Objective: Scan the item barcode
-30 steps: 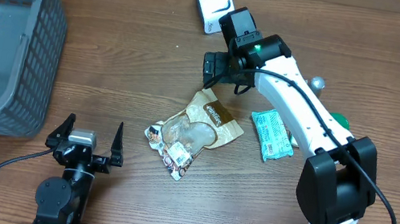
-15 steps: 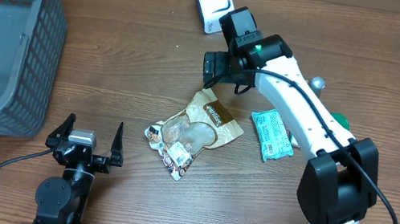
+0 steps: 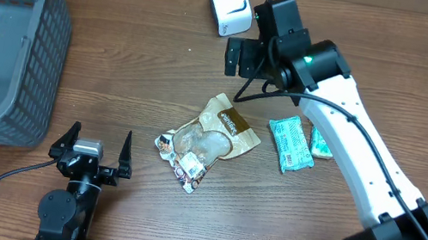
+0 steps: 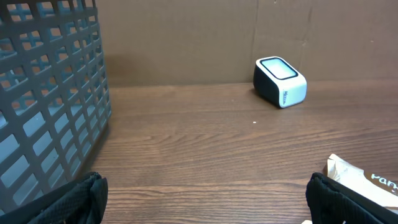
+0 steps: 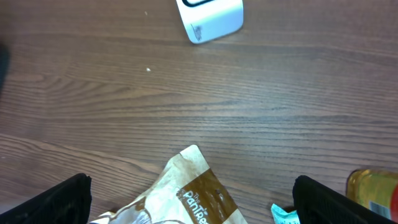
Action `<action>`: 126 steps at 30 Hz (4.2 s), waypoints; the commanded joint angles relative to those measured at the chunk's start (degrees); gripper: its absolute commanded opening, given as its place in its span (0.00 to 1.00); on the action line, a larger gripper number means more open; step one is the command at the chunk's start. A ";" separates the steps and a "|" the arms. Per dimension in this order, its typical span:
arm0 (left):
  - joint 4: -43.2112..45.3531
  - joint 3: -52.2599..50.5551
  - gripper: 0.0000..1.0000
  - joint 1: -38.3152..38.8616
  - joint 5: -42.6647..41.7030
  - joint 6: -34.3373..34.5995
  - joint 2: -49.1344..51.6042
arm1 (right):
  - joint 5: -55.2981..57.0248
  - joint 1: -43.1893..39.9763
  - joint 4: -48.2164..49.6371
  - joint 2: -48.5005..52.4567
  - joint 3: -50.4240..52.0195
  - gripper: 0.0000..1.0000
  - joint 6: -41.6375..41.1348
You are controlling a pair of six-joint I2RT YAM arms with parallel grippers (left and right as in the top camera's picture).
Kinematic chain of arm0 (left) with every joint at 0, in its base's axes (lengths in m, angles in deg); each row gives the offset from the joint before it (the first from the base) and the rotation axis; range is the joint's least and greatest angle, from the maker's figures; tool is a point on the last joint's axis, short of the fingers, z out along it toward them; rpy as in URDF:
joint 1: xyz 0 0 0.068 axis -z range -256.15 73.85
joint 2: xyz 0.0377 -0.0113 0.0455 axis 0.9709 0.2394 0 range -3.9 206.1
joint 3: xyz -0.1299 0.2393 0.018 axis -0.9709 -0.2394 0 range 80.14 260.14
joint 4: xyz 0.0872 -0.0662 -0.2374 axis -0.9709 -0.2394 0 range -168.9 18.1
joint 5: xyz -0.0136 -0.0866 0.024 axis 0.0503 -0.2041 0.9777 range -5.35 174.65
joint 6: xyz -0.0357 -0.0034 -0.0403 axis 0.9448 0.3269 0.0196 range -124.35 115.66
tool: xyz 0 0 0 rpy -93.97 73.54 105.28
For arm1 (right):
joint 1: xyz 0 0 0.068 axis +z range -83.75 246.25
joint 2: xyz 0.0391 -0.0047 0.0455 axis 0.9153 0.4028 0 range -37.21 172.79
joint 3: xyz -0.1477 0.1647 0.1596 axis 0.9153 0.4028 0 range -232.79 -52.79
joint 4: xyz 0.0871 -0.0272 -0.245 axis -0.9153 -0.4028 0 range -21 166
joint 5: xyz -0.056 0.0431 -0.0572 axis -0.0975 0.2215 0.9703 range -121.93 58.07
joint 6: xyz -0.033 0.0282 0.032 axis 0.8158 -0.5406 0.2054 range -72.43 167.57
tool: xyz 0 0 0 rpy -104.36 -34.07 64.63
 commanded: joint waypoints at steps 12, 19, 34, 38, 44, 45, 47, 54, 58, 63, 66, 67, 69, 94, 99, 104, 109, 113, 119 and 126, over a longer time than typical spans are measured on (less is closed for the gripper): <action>-0.07 -0.20 0.99 0.11 -0.39 -1.27 -0.74 | 0.39 0.20 0.33 -9.60 0.24 1.00 -0.26; -0.09 -0.20 1.00 0.11 -0.39 -1.27 -0.74 | 0.39 0.20 0.33 -13.03 0.24 1.00 -0.26; -0.09 -0.20 1.00 0.11 -0.39 -1.27 -0.74 | 0.59 0.15 -0.72 -19.19 0.24 1.00 -0.26; -0.09 -0.20 1.00 0.11 -0.39 -1.27 -0.74 | 0.59 0.15 -1.18 -20.90 0.24 1.00 -0.26; -0.09 -0.20 0.99 0.11 -0.39 -1.27 -0.74 | 0.59 0.15 -2.93 -23.32 0.24 1.00 -0.24; -0.09 -0.20 1.00 0.11 -0.39 -1.27 -0.74 | 0.59 0.15 -4.09 -23.63 0.24 1.00 -0.26; -0.09 -0.20 0.99 0.11 -0.39 -1.27 -0.74 | 0.61 0.15 -6.91 -24.00 0.24 1.00 -0.24; -0.09 -0.20 0.99 0.11 -0.39 -1.27 -0.74 | 0.59 0.15 -17.20 -24.63 0.24 1.00 -0.26; -0.09 -0.20 0.99 0.11 -0.39 -1.27 -0.74 | 0.59 0.15 -20.65 -25.09 0.24 1.00 -0.26; -0.07 -0.20 1.00 0.11 -0.39 -1.27 -0.74 | 0.61 0.15 -23.32 -26.45 0.24 1.00 -0.26; -0.09 -0.20 1.00 0.11 -0.39 -1.27 -0.74 | 0.61 0.15 -24.00 -27.36 0.46 1.00 -0.26; -0.07 -0.20 1.00 0.11 -0.39 -1.27 -0.74 | 0.66 0.15 -23.93 -27.91 0.96 1.00 -0.26; -0.09 -0.20 1.00 0.11 -0.39 -1.27 -0.74 | 0.81 0.13 -23.71 -29.05 2.49 1.00 -0.26; -0.09 -0.20 0.99 0.11 -0.39 -1.27 -0.74 | 3.63 -10.86 -3.93 -59.12 39.17 1.00 -0.24; -0.09 -0.20 1.00 0.11 -0.39 -1.27 -0.74 | 3.65 -12.11 -3.91 -63.78 43.41 1.00 -0.24; -0.09 -0.20 0.99 0.11 -0.39 -1.27 -0.74 | 3.63 -12.13 -3.89 -68.67 48.28 1.00 -0.26; -0.09 -0.20 0.99 0.11 -0.39 -1.27 -0.74 | 3.63 -12.13 -3.91 -72.46 52.26 1.00 -0.26; -0.07 -0.20 1.00 0.11 -0.39 -1.27 -0.74 | 3.54 -12.13 -3.32 -73.90 53.81 1.00 -0.26; -0.09 -0.20 1.00 0.11 -0.39 -1.27 -0.74 | 2.95 -12.13 -0.81 -77.33 56.39 1.00 -0.28; -0.09 -0.20 1.00 0.11 -0.39 -1.27 -0.74 | 2.97 -13.97 -0.02 -84.91 60.24 1.00 -0.26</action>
